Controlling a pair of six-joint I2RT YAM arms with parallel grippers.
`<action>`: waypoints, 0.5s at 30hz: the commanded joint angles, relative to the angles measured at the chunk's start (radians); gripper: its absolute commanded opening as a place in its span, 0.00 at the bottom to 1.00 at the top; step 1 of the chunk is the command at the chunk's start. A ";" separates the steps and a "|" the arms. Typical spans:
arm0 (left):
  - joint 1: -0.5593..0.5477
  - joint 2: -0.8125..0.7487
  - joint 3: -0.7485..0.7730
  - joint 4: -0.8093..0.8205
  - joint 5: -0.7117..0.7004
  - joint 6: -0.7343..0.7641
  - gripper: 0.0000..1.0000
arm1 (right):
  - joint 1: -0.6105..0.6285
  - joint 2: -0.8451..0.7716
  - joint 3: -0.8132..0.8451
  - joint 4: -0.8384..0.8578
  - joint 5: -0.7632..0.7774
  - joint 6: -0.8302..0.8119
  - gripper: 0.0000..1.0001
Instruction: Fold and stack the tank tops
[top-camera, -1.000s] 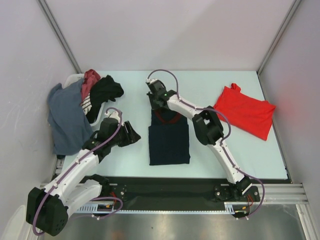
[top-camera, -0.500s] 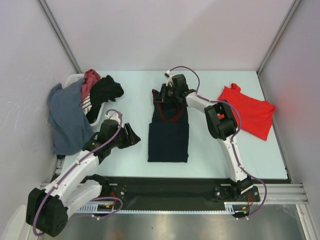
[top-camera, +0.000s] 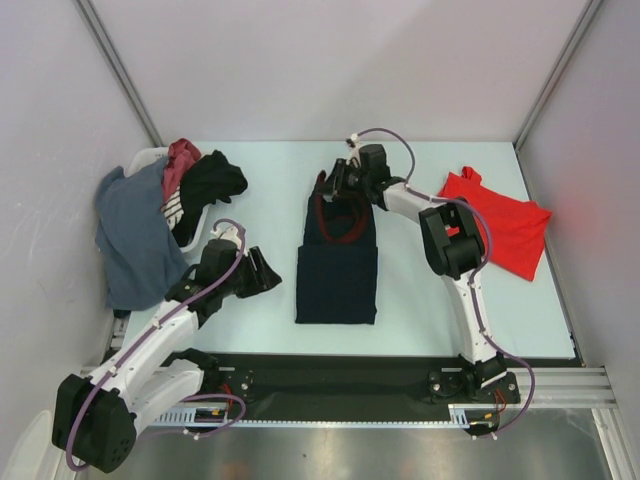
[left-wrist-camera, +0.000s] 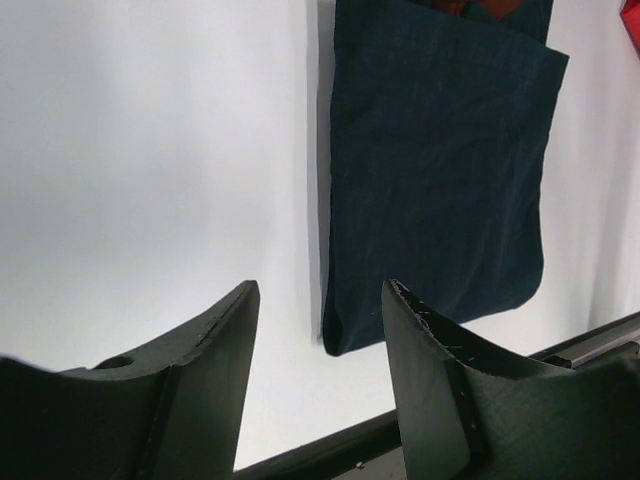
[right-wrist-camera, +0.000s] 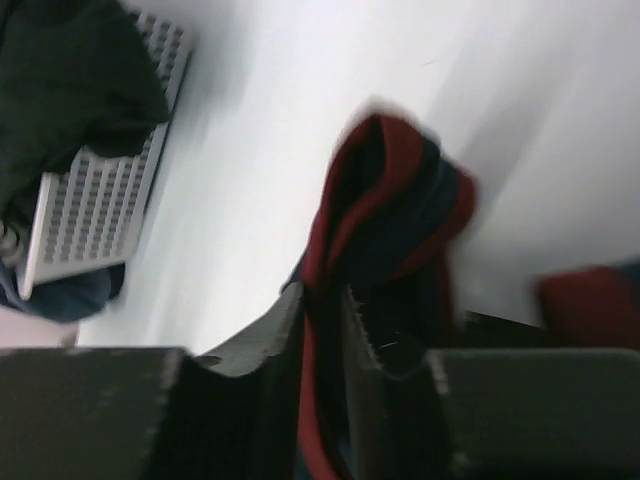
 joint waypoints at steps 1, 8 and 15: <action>0.009 -0.002 -0.004 0.030 0.016 0.024 0.57 | -0.037 0.000 0.012 0.039 0.058 0.065 0.29; 0.009 -0.001 0.000 0.027 0.017 0.028 0.58 | -0.039 -0.022 0.015 -0.064 0.183 -0.004 0.41; 0.009 0.008 0.003 0.034 0.020 0.030 0.57 | 0.004 -0.094 0.029 -0.133 0.259 -0.105 0.75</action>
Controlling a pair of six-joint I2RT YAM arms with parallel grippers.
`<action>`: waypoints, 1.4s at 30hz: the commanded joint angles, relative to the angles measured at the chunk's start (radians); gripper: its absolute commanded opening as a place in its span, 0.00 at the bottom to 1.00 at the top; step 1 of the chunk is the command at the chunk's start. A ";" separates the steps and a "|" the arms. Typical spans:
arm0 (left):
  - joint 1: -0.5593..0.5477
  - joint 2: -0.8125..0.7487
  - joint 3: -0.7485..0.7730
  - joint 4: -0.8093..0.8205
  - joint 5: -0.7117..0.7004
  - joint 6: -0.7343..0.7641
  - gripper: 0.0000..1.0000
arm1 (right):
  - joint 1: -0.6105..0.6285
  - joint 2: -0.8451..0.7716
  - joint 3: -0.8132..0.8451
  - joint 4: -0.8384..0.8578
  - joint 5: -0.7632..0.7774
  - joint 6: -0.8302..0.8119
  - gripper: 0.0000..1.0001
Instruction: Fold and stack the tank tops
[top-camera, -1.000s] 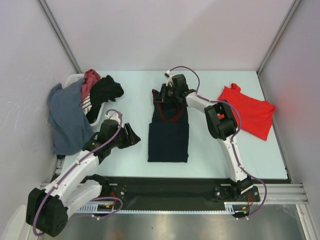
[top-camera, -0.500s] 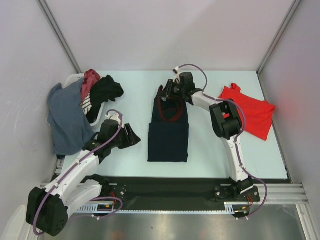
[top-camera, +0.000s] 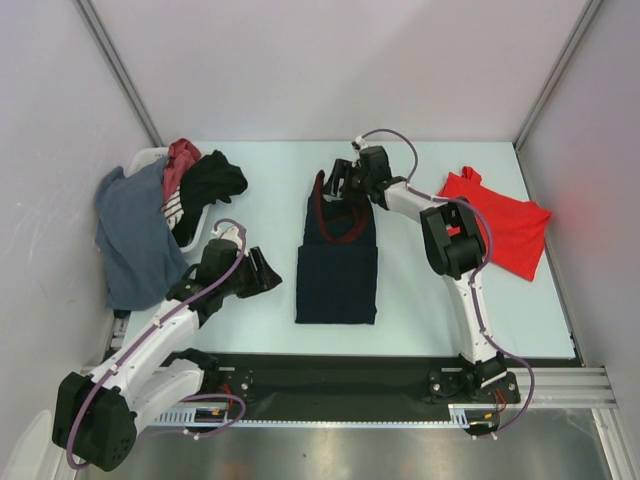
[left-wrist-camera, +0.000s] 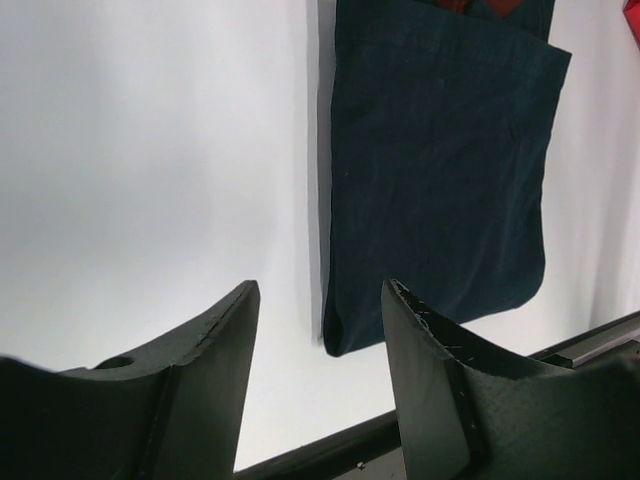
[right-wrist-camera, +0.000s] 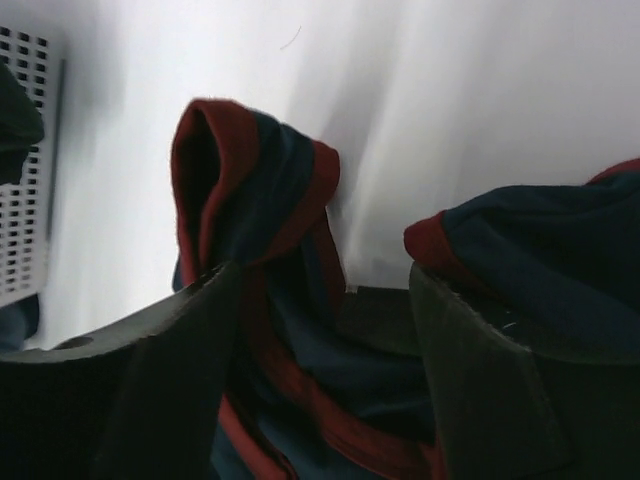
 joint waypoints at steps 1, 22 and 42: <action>0.010 0.002 0.006 0.029 0.017 0.027 0.57 | 0.041 -0.103 0.032 -0.038 0.081 -0.084 0.79; 0.010 -0.008 0.000 0.029 0.018 0.029 0.57 | 0.236 0.113 0.533 -0.446 0.606 -0.143 0.96; 0.009 0.002 -0.005 0.036 0.030 0.037 0.58 | 0.199 0.181 0.505 -0.307 0.425 -0.138 0.26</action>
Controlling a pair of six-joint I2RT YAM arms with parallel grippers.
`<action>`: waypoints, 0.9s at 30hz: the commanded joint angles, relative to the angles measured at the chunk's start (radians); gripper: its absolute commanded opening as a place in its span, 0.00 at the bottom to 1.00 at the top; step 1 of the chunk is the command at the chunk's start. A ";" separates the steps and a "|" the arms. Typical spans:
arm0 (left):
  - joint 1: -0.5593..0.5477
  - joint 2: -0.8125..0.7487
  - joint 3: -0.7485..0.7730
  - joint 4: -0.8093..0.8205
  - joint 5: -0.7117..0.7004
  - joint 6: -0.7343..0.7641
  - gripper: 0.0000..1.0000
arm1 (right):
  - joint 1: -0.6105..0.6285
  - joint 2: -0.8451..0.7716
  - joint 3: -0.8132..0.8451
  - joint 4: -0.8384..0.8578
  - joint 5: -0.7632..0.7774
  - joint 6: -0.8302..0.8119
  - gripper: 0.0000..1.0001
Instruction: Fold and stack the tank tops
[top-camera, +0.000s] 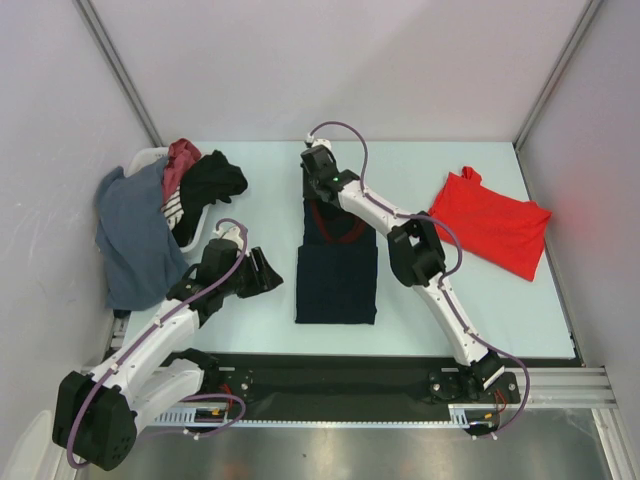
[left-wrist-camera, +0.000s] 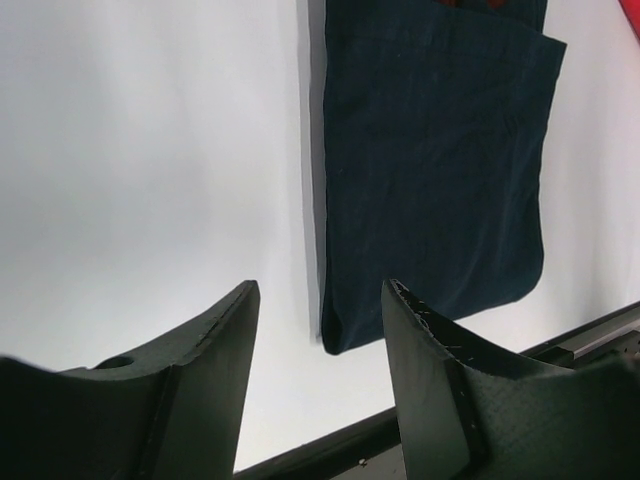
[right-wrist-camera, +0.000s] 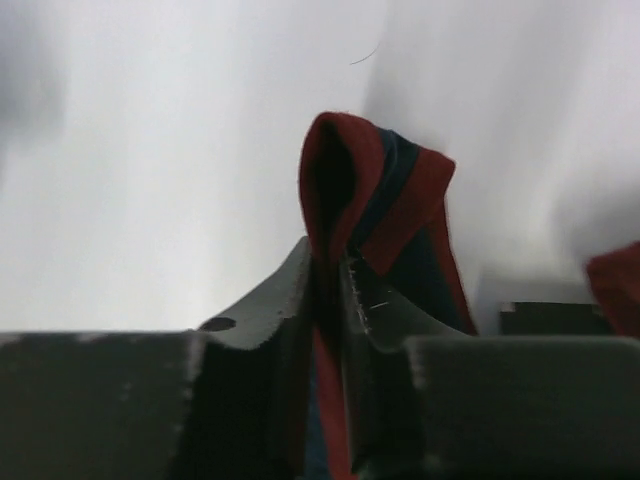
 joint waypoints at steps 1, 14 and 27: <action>0.009 -0.010 -0.007 0.031 0.009 0.021 0.58 | -0.043 -0.054 -0.070 0.159 -0.144 -0.013 0.16; -0.008 0.002 -0.029 0.062 0.026 0.007 0.58 | -0.201 -0.154 -0.354 0.621 -0.709 0.153 0.16; -0.251 0.201 -0.075 0.246 -0.050 -0.112 0.58 | -0.275 -0.054 -0.372 0.832 -0.862 0.378 0.18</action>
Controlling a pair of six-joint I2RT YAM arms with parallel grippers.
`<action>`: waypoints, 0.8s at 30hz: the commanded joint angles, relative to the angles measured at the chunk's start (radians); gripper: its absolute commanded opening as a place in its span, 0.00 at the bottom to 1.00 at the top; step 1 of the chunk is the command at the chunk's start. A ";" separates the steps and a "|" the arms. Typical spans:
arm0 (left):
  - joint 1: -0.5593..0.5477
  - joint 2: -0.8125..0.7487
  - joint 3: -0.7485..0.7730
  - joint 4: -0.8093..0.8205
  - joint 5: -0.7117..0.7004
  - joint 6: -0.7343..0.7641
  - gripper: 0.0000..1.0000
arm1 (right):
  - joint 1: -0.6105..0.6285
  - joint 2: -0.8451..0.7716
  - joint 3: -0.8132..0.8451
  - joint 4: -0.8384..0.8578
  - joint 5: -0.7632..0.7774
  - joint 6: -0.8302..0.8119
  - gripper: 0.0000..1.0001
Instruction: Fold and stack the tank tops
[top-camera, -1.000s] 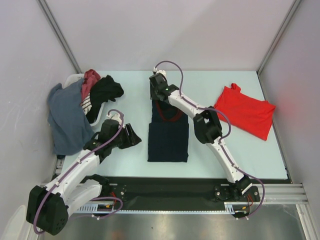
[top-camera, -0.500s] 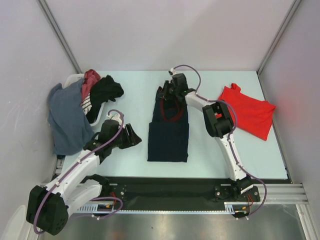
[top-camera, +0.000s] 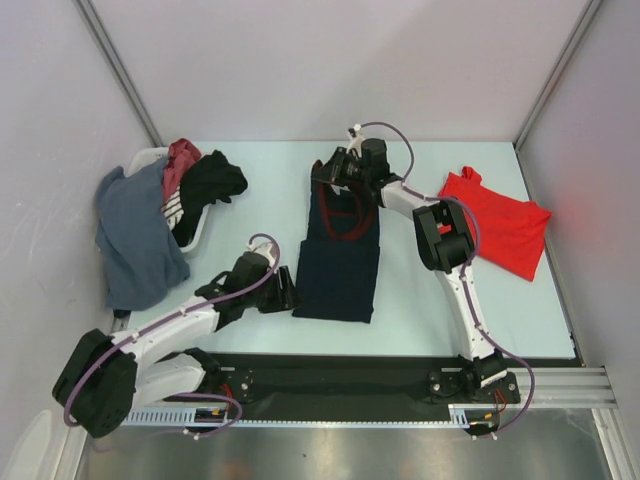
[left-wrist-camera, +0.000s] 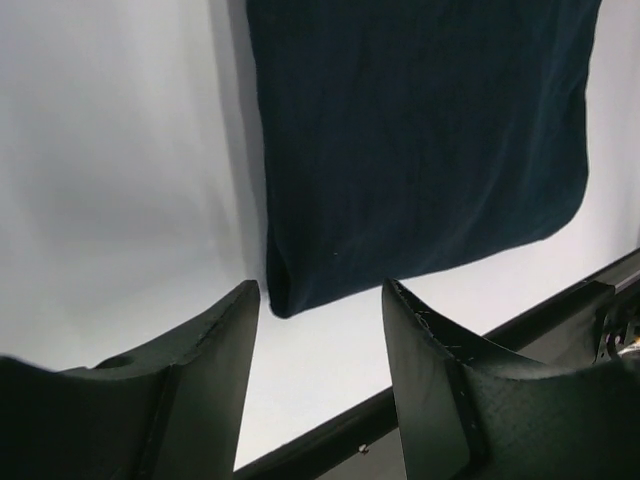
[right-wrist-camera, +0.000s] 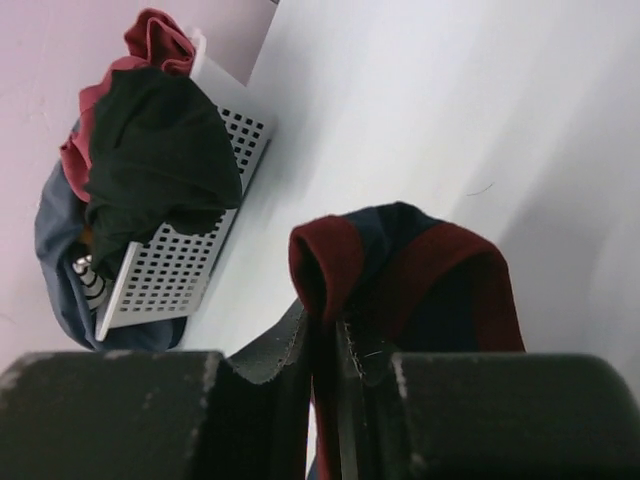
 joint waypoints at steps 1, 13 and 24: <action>-0.040 0.070 0.009 0.108 -0.031 -0.044 0.57 | -0.031 0.016 0.008 0.096 -0.032 0.067 0.18; -0.079 0.213 0.014 0.136 -0.077 -0.059 0.56 | -0.068 0.225 0.273 -0.226 0.069 0.075 0.24; -0.114 0.220 -0.003 0.117 -0.104 -0.069 0.55 | -0.071 0.239 0.324 -0.263 0.107 0.076 0.59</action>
